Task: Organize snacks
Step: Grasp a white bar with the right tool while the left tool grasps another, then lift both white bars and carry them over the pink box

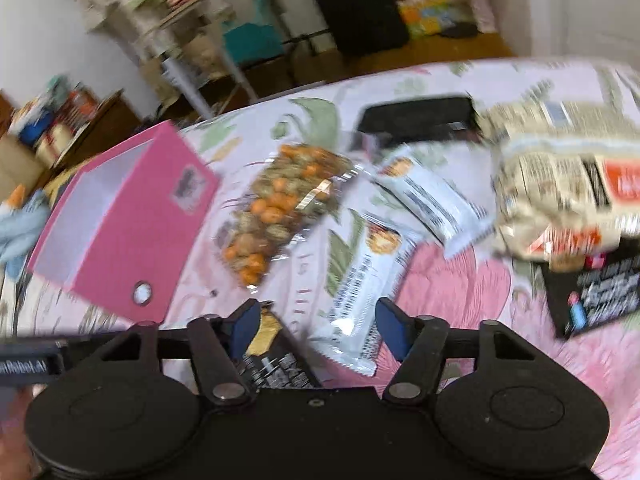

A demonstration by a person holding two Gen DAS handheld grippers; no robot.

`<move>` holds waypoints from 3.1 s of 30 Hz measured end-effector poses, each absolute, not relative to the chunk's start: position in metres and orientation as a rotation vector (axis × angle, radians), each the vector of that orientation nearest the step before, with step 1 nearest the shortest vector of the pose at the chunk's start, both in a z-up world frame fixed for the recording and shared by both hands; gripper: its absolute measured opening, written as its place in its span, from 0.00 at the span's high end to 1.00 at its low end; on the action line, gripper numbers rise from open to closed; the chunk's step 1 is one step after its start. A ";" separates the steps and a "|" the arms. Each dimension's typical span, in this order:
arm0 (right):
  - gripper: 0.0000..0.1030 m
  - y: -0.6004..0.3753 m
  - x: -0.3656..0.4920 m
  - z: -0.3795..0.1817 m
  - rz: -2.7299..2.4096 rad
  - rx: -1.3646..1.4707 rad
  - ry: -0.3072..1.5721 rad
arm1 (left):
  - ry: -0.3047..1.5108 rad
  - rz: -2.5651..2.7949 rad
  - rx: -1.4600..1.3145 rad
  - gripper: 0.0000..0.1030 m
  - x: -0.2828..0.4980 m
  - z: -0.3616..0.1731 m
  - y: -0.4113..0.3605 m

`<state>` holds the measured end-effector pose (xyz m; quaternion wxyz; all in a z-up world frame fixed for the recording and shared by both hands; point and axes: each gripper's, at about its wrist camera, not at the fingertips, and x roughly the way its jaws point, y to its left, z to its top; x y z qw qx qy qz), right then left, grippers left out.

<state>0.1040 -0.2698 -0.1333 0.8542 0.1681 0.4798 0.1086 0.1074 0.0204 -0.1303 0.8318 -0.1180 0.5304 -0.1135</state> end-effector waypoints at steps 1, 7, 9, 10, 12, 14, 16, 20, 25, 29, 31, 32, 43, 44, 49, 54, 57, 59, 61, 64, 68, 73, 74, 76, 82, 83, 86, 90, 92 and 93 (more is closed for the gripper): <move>0.35 -0.271 0.104 -0.139 0.208 0.378 0.992 | 1.131 -0.228 -0.255 0.41 0.108 -0.136 0.019; 0.59 -0.255 0.105 -0.151 0.146 0.303 0.982 | 1.229 -0.262 -0.318 0.41 0.105 -0.160 0.006; 0.63 -0.250 0.102 -0.148 0.140 0.257 0.963 | 1.254 -0.254 -0.346 0.42 0.102 -0.168 0.001; 0.63 -0.248 0.100 -0.148 0.136 0.236 0.957 | 1.243 -0.242 -0.339 0.48 0.099 -0.169 -0.001; 0.64 -0.247 0.099 -0.145 0.124 0.210 0.942 | 1.204 -0.241 -0.306 0.58 0.093 -0.168 -0.005; 0.65 -0.246 0.097 -0.141 0.122 0.187 0.930 | 1.193 -0.262 -0.290 0.64 0.091 -0.165 -0.006; 0.65 -0.246 0.094 -0.134 0.129 0.176 0.921 | 1.188 -0.276 -0.278 0.70 0.091 -0.161 -0.005; 0.65 -0.242 0.086 -0.120 0.157 0.149 0.918 | 1.193 -0.304 -0.241 0.71 0.088 -0.155 0.000; 0.65 -0.234 0.078 -0.108 0.196 0.109 0.999 | 1.206 -0.349 -0.223 0.72 0.081 -0.146 0.007; 0.65 -0.225 0.066 -0.099 0.235 0.104 1.046 | 1.190 -0.365 -0.194 0.73 0.069 -0.131 0.012; 0.65 -0.221 0.060 -0.092 0.260 0.101 1.057 | 1.180 -0.376 -0.185 0.73 0.064 -0.122 0.016; 0.65 -0.218 0.057 -0.089 0.271 0.101 1.060 | 1.178 -0.379 -0.186 0.73 0.062 -0.119 0.018; 0.65 -0.200 0.043 -0.073 0.339 0.040 1.058 | 1.278 -0.385 -0.269 0.72 0.064 -0.131 0.033; 0.65 -0.199 0.043 -0.076 0.342 0.041 1.066 | 1.289 -0.381 -0.271 0.70 0.065 -0.135 0.033; 0.65 -0.195 0.042 -0.092 0.361 0.014 1.106 | 1.301 -0.351 -0.240 0.50 0.072 -0.148 0.030; 0.65 -0.193 0.041 -0.096 0.378 0.000 1.126 | 1.292 -0.331 -0.136 0.54 0.074 -0.159 0.016; 0.65 -0.191 0.040 -0.097 0.389 -0.011 1.138 | 1.319 -0.319 -0.129 0.66 0.072 -0.166 0.015; 0.65 -0.189 0.039 -0.097 0.393 -0.021 1.147 | 1.309 -0.332 -0.125 0.71 0.070 -0.163 0.015; 0.65 -0.186 0.037 -0.095 0.402 -0.028 1.152 | 1.309 -0.352 -0.135 0.71 0.069 -0.158 0.017; 0.65 -0.181 0.033 -0.090 0.429 -0.023 1.164 | 1.292 -0.364 -0.121 0.72 0.066 -0.147 0.017; 0.65 -0.174 0.029 -0.080 0.458 -0.026 1.170 | 1.275 -0.380 -0.107 0.72 0.060 -0.131 0.022; 0.65 -0.168 0.024 -0.062 0.492 -0.033 1.152 | 1.246 -0.396 -0.118 0.72 0.054 -0.107 0.031; 0.65 -0.167 0.023 -0.058 0.500 -0.031 1.146 | 1.240 -0.399 -0.124 0.72 0.052 -0.102 0.035; 0.65 -0.164 0.022 -0.049 0.513 -0.026 1.130 | 1.222 -0.401 -0.127 0.72 0.050 -0.092 0.043; 0.65 -0.156 0.025 -0.019 0.555 -0.031 1.059 | 1.143 -0.362 -0.147 0.72 0.046 -0.058 0.082; 0.65 -0.154 0.027 -0.015 0.566 -0.035 1.046 | 1.128 -0.352 -0.152 0.72 0.046 -0.051 0.091; 0.65 -0.142 0.037 -0.002 0.600 -0.057 0.998 | 1.085 -0.324 -0.160 0.72 0.050 -0.035 0.114; 0.65 -0.117 0.057 0.011 0.658 -0.091 0.919 | 1.031 -0.286 -0.172 0.72 0.065 -0.017 0.141; 0.65 -0.103 0.070 0.014 0.686 -0.104 0.879 | 1.003 -0.256 -0.180 0.72 0.075 -0.011 0.154; 0.65 -0.096 0.078 0.014 0.694 -0.110 0.863 | 0.987 -0.243 -0.182 0.72 0.080 -0.008 0.160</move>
